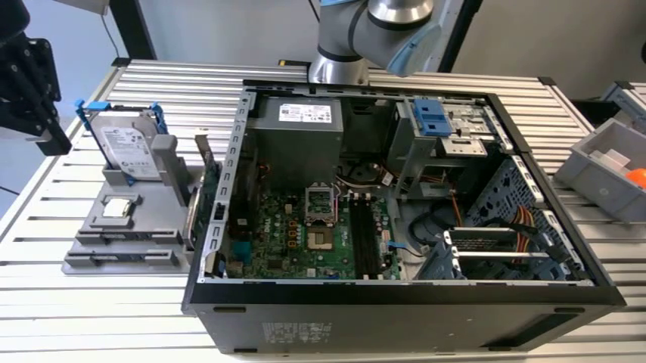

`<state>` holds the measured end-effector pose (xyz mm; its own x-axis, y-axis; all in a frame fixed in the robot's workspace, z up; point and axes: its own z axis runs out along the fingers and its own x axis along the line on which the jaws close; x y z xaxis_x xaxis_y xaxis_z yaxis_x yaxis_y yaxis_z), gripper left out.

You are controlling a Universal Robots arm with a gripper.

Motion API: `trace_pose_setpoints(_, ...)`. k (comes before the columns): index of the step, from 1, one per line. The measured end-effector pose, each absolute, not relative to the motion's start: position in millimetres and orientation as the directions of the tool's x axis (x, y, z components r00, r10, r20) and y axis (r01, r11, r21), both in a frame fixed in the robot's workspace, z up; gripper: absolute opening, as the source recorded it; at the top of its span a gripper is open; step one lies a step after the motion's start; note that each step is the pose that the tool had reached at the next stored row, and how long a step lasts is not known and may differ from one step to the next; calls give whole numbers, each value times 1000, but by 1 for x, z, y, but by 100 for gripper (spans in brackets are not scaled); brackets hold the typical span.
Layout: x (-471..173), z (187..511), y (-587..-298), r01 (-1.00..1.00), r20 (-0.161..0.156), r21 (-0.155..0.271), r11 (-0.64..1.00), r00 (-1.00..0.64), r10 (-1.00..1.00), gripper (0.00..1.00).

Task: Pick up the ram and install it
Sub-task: 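Pick up the ram and move it above insertion slot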

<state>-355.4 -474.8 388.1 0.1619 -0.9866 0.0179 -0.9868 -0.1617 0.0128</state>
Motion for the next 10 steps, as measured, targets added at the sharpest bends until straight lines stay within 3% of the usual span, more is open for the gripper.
trace_pose_setpoints(5, -355, 388, -475, -985, 18, 13, -171, 172, -985, 0)
trace_pose_setpoints(6, -355, 388, -475, -985, 18, 13, -173, 174, -985, 100)
trace_pose_setpoints(10, -355, 388, -475, -983, 18, 13, -181, 181, -983, 100)
